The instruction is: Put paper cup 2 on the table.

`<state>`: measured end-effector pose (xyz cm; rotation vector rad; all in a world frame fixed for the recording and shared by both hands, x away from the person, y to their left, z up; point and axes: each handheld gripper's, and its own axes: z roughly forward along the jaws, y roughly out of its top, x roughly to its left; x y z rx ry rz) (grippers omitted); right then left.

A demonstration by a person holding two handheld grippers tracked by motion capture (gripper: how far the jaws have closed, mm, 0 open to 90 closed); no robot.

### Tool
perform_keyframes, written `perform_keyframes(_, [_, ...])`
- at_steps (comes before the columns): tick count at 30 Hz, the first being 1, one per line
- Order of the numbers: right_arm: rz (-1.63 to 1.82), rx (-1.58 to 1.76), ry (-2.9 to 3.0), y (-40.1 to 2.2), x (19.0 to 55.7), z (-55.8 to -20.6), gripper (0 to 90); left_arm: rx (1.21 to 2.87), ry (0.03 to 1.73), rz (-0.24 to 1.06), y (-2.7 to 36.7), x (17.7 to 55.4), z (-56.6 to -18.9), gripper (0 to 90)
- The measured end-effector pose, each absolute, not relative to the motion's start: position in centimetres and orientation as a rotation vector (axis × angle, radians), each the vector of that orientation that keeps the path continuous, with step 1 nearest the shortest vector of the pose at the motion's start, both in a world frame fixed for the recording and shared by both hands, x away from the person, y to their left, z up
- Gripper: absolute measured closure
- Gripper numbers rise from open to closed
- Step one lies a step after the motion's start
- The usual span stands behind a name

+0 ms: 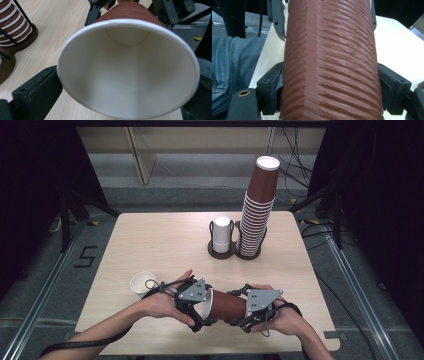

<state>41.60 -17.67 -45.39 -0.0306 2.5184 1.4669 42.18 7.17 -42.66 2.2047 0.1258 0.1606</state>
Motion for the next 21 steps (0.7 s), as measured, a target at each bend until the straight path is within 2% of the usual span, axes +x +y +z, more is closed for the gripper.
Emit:
perform_keyframes(5, [1.48, -0.052, 2.512, -17.45, 41.65, -45.24, 21.6, 2.194, 0.111, 0.156, 7.06, 42.18, -42.49, 0.0])
perform_keyframes(10, [1.482, -0.056, 2.506, -17.36, 41.61, -45.28, 21.6, 2.185, 0.095, 0.165, 7.03, 42.16, -42.4, 4.9])
perform_keyframes(21, [1.475, -0.056, 2.528, -17.35, 41.8, -45.38, 21.6, 2.189, 0.066, 0.192, 7.05, 42.12, -42.35, 7.9])
